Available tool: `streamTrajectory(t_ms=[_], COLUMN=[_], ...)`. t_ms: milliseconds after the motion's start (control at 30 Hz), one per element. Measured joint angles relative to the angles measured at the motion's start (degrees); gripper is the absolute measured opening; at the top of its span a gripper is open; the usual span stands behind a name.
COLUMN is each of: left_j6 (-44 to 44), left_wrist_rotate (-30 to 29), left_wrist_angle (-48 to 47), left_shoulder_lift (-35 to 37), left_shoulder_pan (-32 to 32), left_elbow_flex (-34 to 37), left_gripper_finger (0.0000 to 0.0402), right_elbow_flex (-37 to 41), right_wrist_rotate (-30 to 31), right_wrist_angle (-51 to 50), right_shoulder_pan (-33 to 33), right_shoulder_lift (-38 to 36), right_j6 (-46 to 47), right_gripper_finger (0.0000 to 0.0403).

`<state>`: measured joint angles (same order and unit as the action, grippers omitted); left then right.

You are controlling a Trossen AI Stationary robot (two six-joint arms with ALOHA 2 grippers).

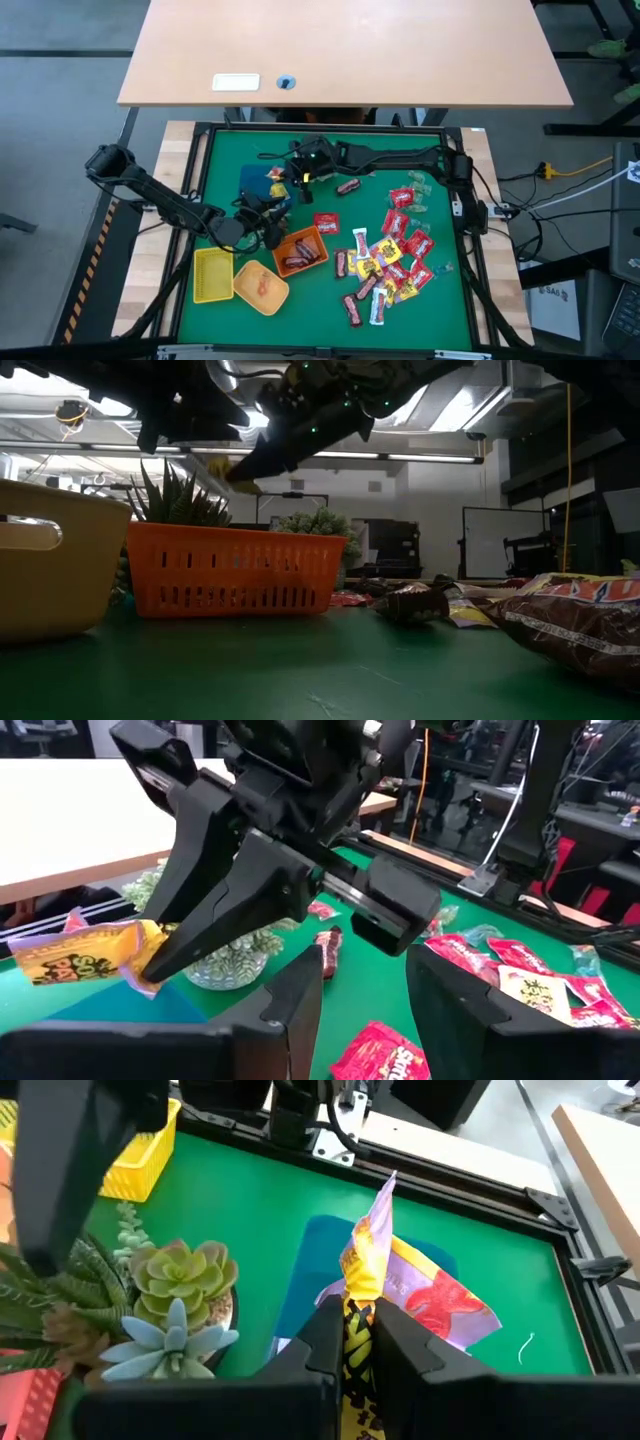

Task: Sort candy
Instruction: Put the yellow candy into the blue bin, then put the brown chocolate into the orange bin

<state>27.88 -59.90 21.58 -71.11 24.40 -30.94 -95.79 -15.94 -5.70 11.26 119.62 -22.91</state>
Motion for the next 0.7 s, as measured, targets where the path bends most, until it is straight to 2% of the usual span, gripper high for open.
streamTrajectory(t_ms=[200, 500, 700], left_j6=[0.1, 0.1, 0.1], left_wrist_rotate=[0.9, 1.1, 1.1], left_wrist_angle=[0.0, 0.0, 0.0], left_shoulder_lift=[0.0, 0.0, 0.0], left_shoulder_pan=[0.0, 0.9, 2.3], left_elbow_flex=[0.0, 0.0, 0.0], left_gripper_finger=[0.0131, 0.0131, 0.0131], right_elbow_flex=[0.0, 0.0, 0.0], right_wrist_rotate=[-3.1, -2.7, -2.1], right_wrist_angle=[1.2, 1.3, -5.0], right_shoulder_pan=[0.0, -0.1, -0.1], right_shoulder_lift=[0.0, 0.0, -1.7], right_j6=[-0.1, 0.2, 0.3], right_gripper_finger=[0.0046, 0.0164, 0.0202])
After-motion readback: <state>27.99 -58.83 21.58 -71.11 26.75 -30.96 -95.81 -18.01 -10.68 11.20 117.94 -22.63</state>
